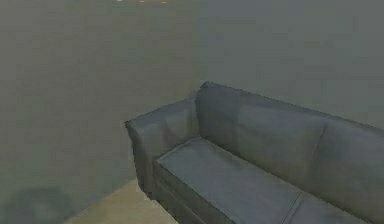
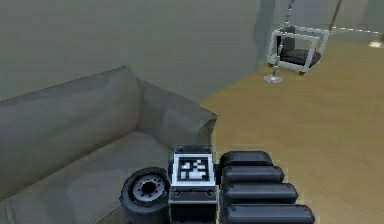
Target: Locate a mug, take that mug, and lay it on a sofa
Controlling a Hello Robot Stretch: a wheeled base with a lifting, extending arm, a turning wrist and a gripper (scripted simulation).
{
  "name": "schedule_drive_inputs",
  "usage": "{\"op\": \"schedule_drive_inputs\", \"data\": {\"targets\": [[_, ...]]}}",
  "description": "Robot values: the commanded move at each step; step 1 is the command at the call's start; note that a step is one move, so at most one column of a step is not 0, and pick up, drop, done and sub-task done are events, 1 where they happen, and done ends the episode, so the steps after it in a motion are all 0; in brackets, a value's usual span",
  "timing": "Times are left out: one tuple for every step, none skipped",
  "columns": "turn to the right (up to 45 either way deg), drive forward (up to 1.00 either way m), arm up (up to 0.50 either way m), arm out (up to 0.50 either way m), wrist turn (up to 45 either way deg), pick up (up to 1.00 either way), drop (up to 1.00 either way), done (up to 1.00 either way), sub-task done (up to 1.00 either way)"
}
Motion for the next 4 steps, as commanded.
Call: {"op": "schedule_drive_inputs", "data": {"targets": [[0.0,0.2,0.0,0.0,0.0,0.0,0.0,0.0,0.0],[-45.0,0.0,0.0,0.0,0.0,0.0,0.0,0.0,0.0],[-42.0,0.0,0.0,0.0,0.0,0.0,0.0,0.0,0.0],[45.0,0.0,0.0,0.0,0.0,0.0,0.0,0.0,0.0]]}}
